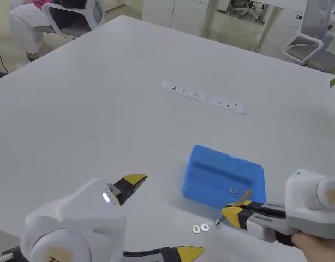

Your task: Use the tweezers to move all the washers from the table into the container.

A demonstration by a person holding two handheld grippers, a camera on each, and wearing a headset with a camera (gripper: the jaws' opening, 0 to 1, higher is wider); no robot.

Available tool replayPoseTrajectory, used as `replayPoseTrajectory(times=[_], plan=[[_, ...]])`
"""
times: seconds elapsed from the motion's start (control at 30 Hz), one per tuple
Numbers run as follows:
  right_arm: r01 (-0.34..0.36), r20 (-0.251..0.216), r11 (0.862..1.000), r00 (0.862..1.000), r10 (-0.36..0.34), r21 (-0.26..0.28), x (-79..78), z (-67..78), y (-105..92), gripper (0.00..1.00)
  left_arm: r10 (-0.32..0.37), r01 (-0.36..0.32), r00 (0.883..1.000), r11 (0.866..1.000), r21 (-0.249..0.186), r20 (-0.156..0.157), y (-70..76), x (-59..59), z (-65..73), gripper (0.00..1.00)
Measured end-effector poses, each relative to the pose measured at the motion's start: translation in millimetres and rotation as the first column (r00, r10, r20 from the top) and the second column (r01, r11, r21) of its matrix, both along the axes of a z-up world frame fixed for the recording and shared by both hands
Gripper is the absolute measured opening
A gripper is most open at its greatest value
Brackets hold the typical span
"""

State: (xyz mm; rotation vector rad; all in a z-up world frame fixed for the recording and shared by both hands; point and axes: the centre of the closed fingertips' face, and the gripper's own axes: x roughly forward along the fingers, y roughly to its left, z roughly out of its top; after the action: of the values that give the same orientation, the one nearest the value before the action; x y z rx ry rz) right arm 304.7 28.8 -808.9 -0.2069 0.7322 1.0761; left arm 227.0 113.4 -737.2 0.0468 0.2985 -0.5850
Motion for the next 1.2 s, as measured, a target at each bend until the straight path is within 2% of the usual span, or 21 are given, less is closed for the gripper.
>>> replayPoseTrajectory(times=[0.37,0.6,0.93,1.07,1.17,1.2], plan=[[-0.021,0.049,0.997,0.999,0.017,0.072,-1.6,47.3,15.9,0.03,0.002,-0.002,1.000,1.000,-0.002,0.002,0.5,-0.4,0.8,0.83],[0.002,0.085,0.995,0.996,-0.010,0.101,20.6,66.8,17.8,0.03,0.003,-0.002,1.000,1.000,-0.005,0.006,0.8,-0.3,1.8,0.83],[0.016,0.097,0.994,0.995,-0.026,0.104,35.5,69.5,21.9,0.03,0.004,-0.004,1.000,1.000,0.000,-0.006,1.1,-0.2,0.1,0.83],[0.018,0.097,0.996,0.995,-0.026,0.082,43.2,64.3,19.9,0.03,0.008,-0.008,1.000,1.000,-0.006,0.000,1.9,0.3,1.5,0.83],[0.023,0.101,0.999,0.995,-0.026,0.038,52.2,56.6,14.5,0.03,0.014,-0.014,1.000,1.000,-0.018,0.009,3.3,0.9,3.8,0.83],[0.029,0.102,0.999,0.994,-0.033,0.038,54.5,55.8,13.4,0.03,0.014,-0.014,1.000,1.000,-0.021,0.012,3.4,1.1,4.3,0.83]])
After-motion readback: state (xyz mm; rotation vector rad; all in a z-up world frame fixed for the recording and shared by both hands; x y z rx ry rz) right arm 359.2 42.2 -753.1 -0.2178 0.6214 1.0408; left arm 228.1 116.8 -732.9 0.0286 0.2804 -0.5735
